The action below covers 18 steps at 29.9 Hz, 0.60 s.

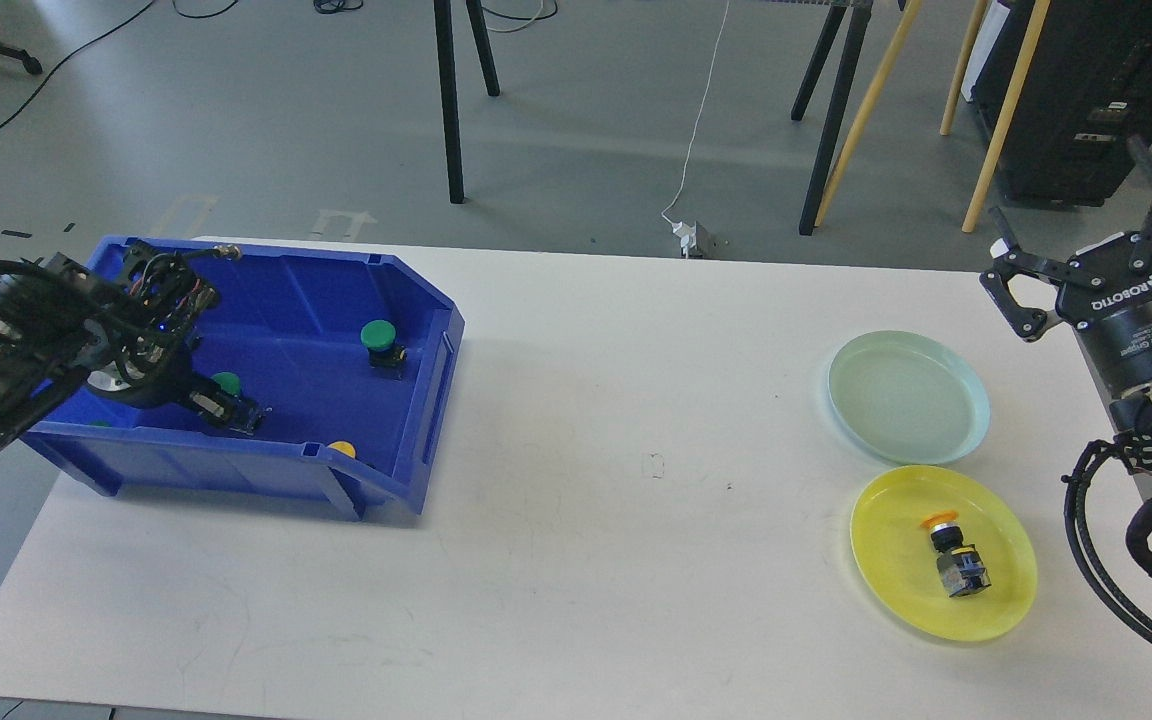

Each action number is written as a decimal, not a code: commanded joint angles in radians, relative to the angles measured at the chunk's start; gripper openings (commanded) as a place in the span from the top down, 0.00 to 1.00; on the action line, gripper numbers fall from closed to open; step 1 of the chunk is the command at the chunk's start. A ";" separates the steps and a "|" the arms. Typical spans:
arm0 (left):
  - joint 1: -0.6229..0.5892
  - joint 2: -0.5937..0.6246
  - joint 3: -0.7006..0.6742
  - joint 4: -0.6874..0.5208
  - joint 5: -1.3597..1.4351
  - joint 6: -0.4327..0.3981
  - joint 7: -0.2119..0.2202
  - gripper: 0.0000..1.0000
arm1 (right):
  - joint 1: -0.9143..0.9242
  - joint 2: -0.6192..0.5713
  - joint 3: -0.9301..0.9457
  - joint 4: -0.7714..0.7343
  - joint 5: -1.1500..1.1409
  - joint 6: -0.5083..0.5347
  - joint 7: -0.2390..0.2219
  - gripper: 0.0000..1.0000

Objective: Pass button and place on color plate

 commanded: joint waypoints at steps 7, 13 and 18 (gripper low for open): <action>0.000 0.004 0.005 -0.001 0.002 0.018 0.000 0.96 | -0.012 0.000 -0.001 -0.003 -0.002 0.000 0.000 0.00; -0.006 0.002 -0.003 -0.010 0.002 0.018 0.000 0.97 | -0.022 0.002 -0.003 -0.003 -0.002 0.000 0.001 0.00; -0.041 0.025 -0.006 -0.045 0.002 0.006 0.000 0.97 | -0.022 0.002 -0.003 -0.001 -0.002 0.000 0.001 0.00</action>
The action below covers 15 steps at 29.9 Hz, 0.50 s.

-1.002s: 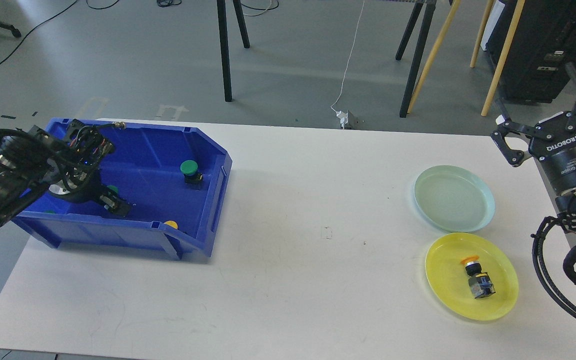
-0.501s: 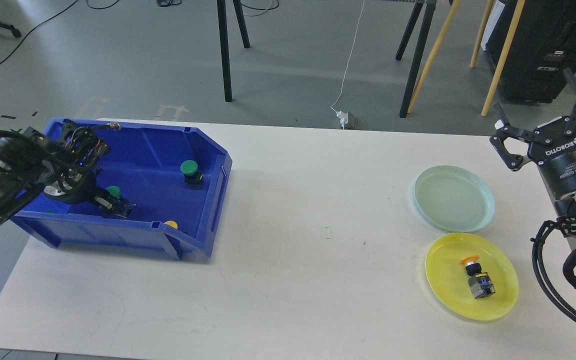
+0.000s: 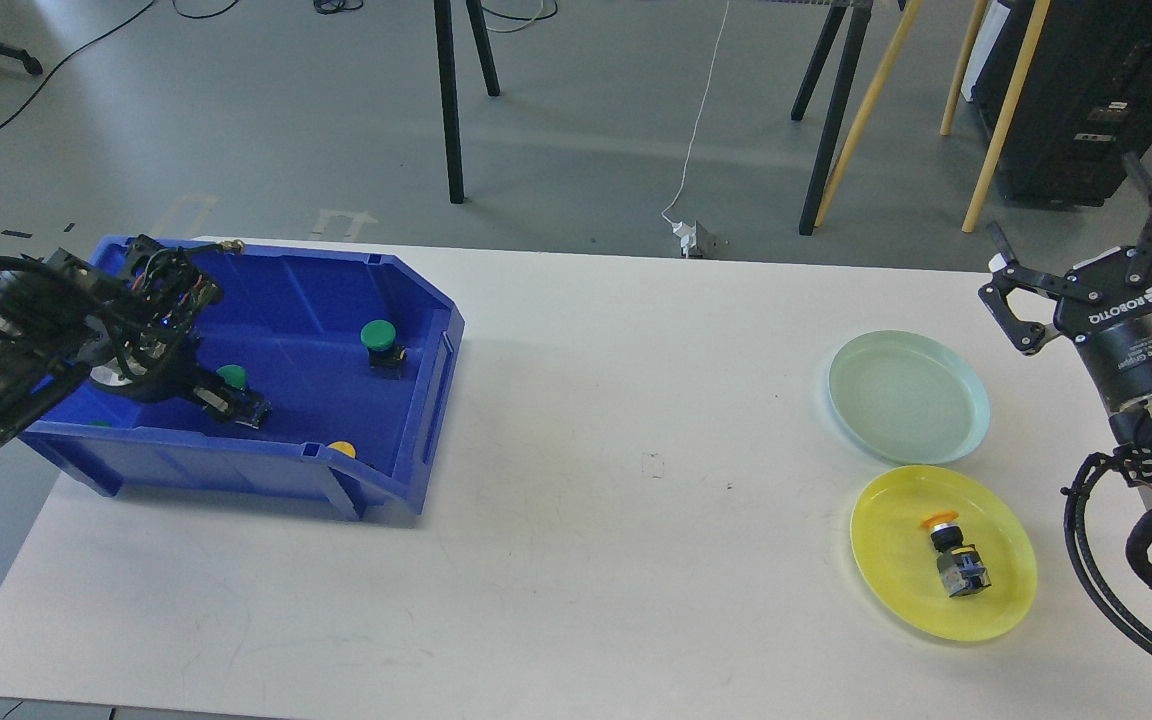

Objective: Pass button and place on color plate

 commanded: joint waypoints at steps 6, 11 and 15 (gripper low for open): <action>-0.132 0.169 -0.044 -0.241 -0.031 -0.013 0.000 0.97 | 0.000 0.000 0.002 0.000 -0.005 0.000 0.000 0.00; -0.186 0.287 -0.163 -0.447 -0.090 -0.013 0.000 0.96 | 0.000 0.002 -0.002 -0.003 -0.010 0.000 0.000 0.00; -0.188 0.355 -0.309 -0.578 -0.178 -0.013 0.000 0.96 | 0.000 0.002 -0.003 -0.003 -0.016 0.000 0.000 0.00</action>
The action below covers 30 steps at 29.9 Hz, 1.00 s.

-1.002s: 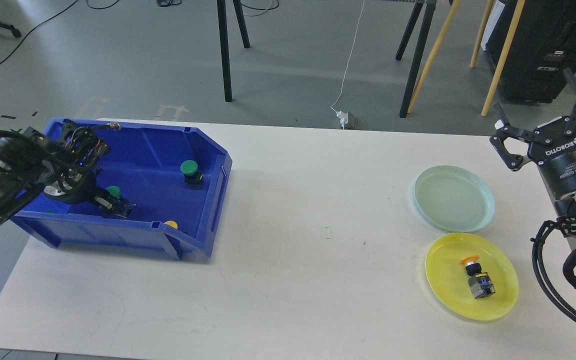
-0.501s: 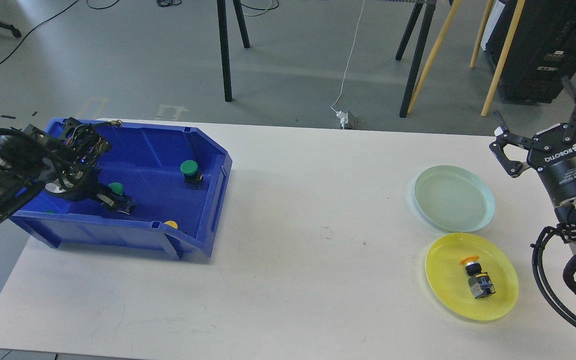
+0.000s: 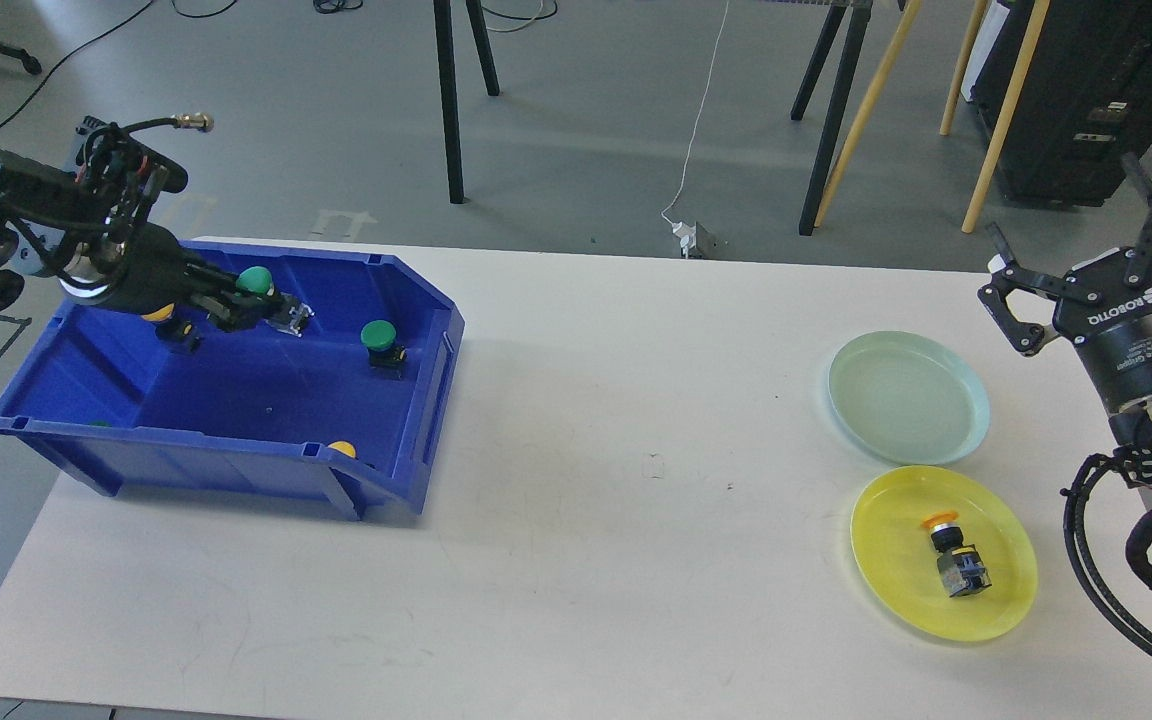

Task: Pass button and place on color plate
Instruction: 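Lift the green button and extend it toward the right gripper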

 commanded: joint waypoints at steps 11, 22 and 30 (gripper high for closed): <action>0.010 -0.221 -0.398 -0.141 -0.525 0.000 0.000 0.96 | 0.054 0.005 -0.023 -0.043 -0.423 -0.031 0.001 0.00; 0.107 -0.593 -0.399 0.129 -0.574 0.000 0.000 0.96 | 0.275 0.002 -0.232 -0.046 -0.488 -0.029 0.011 0.00; 0.145 -0.622 -0.401 0.129 -0.571 0.000 0.000 0.96 | 0.363 0.046 -0.333 -0.081 -0.493 -0.028 0.011 0.00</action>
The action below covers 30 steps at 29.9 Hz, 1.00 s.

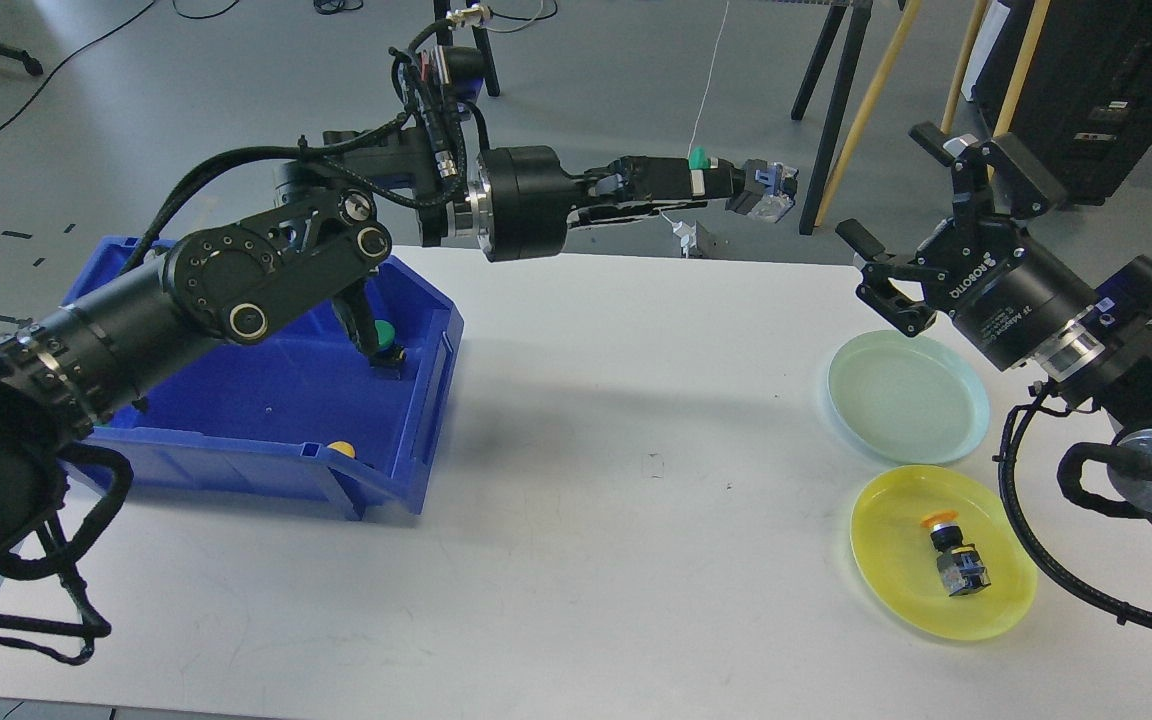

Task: Pass button and place on color plate
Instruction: 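Lift the green button and extend it toward the right gripper, then grasp the green button with the right gripper and release the left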

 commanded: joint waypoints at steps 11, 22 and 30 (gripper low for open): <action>0.005 -0.028 -0.003 0.017 -0.001 0.000 0.000 0.96 | 0.117 0.075 -0.140 -0.045 -0.042 0.006 0.000 0.00; 0.003 -0.025 -0.003 0.024 -0.001 0.000 0.000 0.96 | 0.117 0.098 -0.136 -0.045 -0.039 -0.005 0.003 0.03; 0.003 -0.022 -0.003 0.024 -0.003 0.000 0.000 0.96 | 0.117 0.097 -0.133 -0.041 -0.044 -0.006 0.003 0.48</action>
